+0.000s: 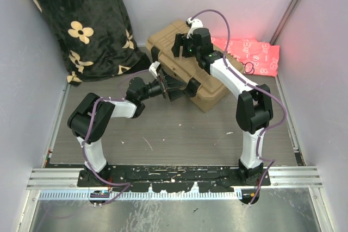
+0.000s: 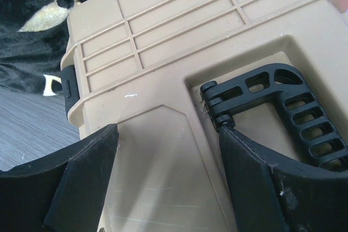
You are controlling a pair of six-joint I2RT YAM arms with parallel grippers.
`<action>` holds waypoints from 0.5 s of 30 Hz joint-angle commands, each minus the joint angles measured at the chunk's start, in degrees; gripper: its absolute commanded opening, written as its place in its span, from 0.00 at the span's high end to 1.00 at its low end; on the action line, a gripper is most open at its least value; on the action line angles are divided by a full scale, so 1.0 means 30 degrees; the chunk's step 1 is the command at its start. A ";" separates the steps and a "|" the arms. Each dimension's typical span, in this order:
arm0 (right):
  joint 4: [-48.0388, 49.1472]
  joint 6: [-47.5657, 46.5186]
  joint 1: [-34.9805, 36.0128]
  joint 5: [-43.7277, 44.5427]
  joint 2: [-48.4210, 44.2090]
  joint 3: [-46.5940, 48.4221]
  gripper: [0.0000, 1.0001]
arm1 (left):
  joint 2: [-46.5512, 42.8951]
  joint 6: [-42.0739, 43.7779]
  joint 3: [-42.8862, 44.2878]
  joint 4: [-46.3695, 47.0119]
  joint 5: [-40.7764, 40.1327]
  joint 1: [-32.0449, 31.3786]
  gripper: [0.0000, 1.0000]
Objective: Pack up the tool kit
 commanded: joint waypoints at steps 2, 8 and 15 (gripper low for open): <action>-1.3250 0.2036 0.0771 -0.1856 0.4786 -0.2952 0.20 | -0.0671 -0.0127 0.2176 0.4349 -0.0316 -0.0183 0.02; -1.3264 0.2075 0.0775 -0.1856 0.4778 -0.2840 0.20 | -0.0125 0.0415 0.2423 0.2942 0.0032 -0.0182 0.00; -1.3264 0.2097 0.0779 -0.1811 0.4690 -0.2870 0.19 | 0.0418 0.1071 0.3306 0.1327 0.0408 -0.0296 0.11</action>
